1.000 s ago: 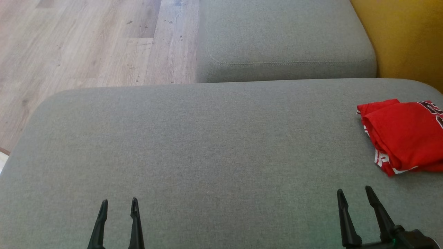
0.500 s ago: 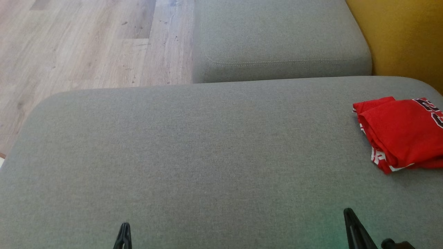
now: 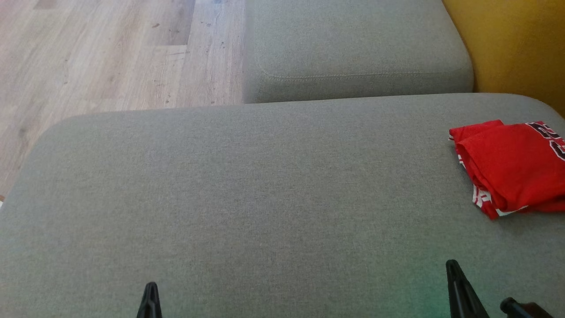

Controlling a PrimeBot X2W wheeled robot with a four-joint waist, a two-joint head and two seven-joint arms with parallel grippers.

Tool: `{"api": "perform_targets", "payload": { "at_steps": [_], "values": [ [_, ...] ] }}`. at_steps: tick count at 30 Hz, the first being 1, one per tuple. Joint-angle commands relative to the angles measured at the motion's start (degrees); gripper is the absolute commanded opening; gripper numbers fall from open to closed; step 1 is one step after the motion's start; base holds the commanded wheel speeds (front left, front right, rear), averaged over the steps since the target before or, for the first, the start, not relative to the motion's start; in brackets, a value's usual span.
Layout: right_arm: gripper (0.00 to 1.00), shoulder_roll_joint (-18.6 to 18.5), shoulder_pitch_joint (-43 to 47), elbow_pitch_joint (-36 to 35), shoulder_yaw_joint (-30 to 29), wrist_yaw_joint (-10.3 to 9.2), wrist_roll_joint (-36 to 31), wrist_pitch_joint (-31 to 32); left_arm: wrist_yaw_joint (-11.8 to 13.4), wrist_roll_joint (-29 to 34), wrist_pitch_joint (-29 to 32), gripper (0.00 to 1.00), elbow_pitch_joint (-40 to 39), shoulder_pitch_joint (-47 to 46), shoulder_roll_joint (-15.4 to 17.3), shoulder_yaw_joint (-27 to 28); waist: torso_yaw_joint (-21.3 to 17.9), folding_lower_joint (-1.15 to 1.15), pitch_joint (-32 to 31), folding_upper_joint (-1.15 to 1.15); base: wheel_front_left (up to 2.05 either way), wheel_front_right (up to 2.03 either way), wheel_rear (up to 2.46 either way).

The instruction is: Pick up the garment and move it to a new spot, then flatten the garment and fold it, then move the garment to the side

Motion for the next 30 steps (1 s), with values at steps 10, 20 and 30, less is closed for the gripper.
{"api": "perform_targets", "payload": {
  "at_steps": [10, 20, 30],
  "values": [
    [0.00, -1.1, -4.2, -0.8, -0.6, 0.08, 8.2, 1.5, -1.2, -8.1, 1.3, 0.00, -0.7, -4.3, 0.8, 1.3, -0.2, 0.00, 0.5, 0.00, 0.00, 0.00, 0.00],
    [0.00, -1.4, -6.1, -0.1, -1.0, 0.11, 15.5, 2.8, -2.1, -15.3, 2.7, 0.00, 0.0, -6.2, 1.1, 2.1, -0.5, 0.00, 0.9, 0.00, 0.00, 0.00, 0.00],
    [0.00, -1.6, -7.9, 0.5, -1.4, 0.14, 21.9, 4.1, -2.9, -21.8, 4.0, 0.00, 0.5, -7.8, 1.3, 2.8, -0.7, 0.00, 1.3, 0.00, 0.00, 0.00, 0.00]
  ]
}}
